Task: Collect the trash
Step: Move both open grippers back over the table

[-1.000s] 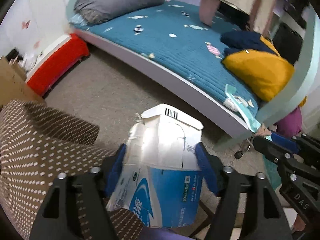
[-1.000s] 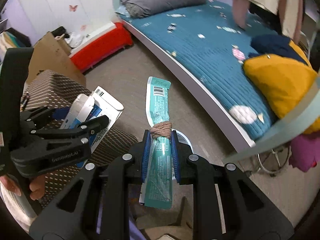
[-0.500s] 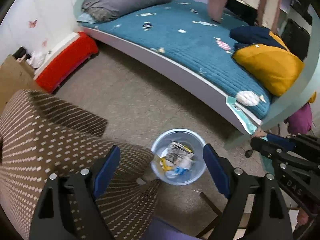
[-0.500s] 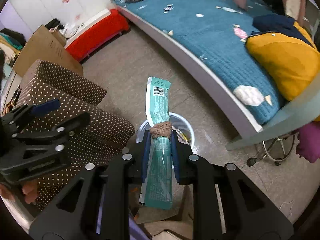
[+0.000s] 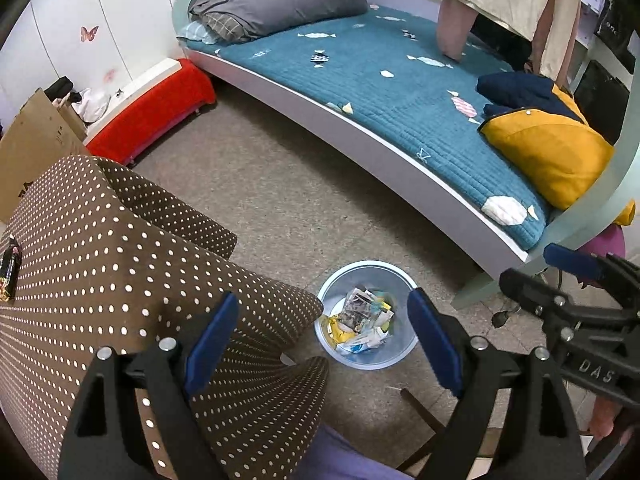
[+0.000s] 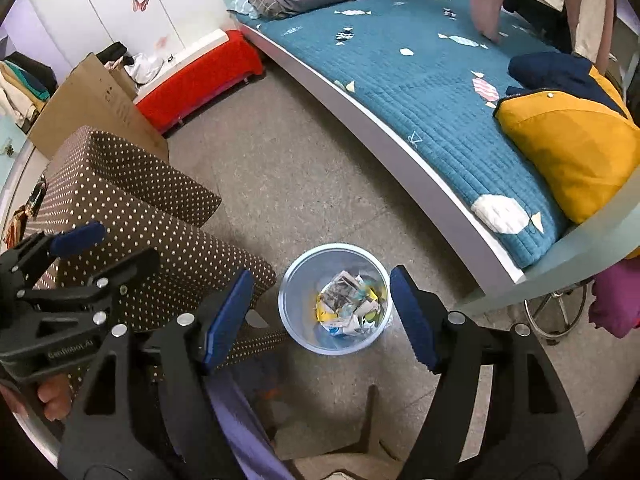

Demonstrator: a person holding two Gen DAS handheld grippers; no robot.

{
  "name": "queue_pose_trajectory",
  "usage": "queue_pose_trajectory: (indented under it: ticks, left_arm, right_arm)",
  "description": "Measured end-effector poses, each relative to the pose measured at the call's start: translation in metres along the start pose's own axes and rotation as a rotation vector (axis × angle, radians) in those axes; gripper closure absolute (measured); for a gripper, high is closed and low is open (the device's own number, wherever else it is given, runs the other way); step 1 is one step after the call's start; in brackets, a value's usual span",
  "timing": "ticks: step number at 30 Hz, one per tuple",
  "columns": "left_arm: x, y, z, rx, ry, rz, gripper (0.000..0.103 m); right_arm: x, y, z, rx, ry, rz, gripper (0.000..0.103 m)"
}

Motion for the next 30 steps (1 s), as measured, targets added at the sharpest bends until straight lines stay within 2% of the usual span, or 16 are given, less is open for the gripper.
queue_pose_trajectory:
  ticks: [10,19,30]
  left_arm:
    - [-0.005,0.005,-0.009,-0.016,0.012,0.010,0.018]
    - [-0.007,0.003,-0.027,-0.023,0.039,0.009,0.017]
    - [-0.010,-0.012,-0.061,-0.044,0.083,-0.025,0.016]
  right_arm:
    - [-0.010,-0.002,-0.012,-0.009,0.004,-0.014,0.032]
    - [-0.010,-0.008,-0.039,0.000,0.053,-0.017,0.032]
    - [-0.004,-0.036,-0.068,0.031,0.116,-0.052,0.029]
Point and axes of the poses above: each gripper's, at about its wrist camera, not at the fingertips, and z roughly the way its jaws point, y to its right, x to its top, the point moved 9 cm from there along z, roughly the way its jaws point, and after that the axes turned 1 degree about z, right-handed, at the moved point
